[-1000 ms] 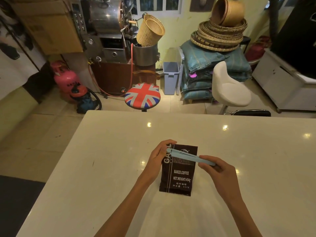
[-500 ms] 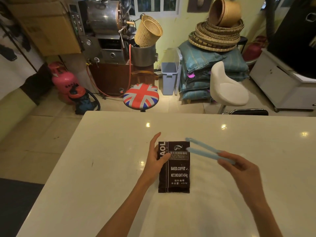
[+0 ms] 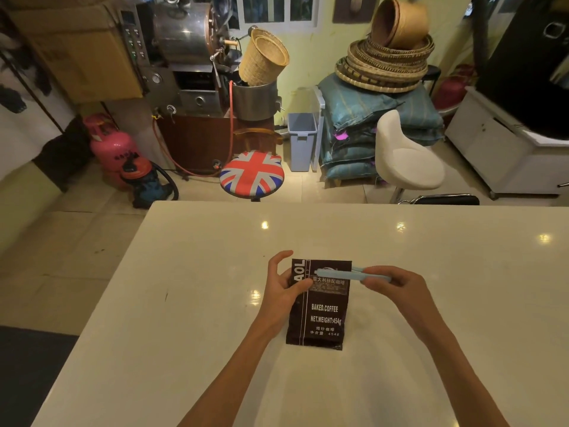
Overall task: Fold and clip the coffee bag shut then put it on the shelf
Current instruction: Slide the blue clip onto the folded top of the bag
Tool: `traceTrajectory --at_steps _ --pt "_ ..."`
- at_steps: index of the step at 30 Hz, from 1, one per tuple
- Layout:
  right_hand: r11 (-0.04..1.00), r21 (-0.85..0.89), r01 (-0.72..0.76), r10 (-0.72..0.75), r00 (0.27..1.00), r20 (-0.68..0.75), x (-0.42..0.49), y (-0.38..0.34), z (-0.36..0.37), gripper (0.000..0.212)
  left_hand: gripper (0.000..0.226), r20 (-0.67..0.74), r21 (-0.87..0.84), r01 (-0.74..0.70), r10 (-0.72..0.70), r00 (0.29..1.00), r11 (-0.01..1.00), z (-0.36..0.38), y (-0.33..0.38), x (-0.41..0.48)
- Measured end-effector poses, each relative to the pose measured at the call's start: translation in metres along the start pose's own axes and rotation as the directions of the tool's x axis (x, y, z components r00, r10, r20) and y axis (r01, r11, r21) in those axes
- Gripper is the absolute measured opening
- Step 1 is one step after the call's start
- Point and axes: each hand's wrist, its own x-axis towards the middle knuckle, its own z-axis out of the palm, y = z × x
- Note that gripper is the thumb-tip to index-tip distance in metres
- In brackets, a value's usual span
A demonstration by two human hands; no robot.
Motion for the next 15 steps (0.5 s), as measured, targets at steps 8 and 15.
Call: traceTrajectory --at_steps 8,15 --pt "0.999 -0.005 0.037 -0.037 0.999 0.032 0.005 -0.009 0.019 0.017 0.07 0.01 0.023 0.038 -0.039 0.999 0.999 0.005 -0.004 0.005" --pt "1.0 0.014 0.003 -0.004 0.998 0.055 0.007 -0.007 0.033 0.034 0.072 0.008 0.055 0.039 -0.04 0.999 0.998 0.008 -0.005 0.01"
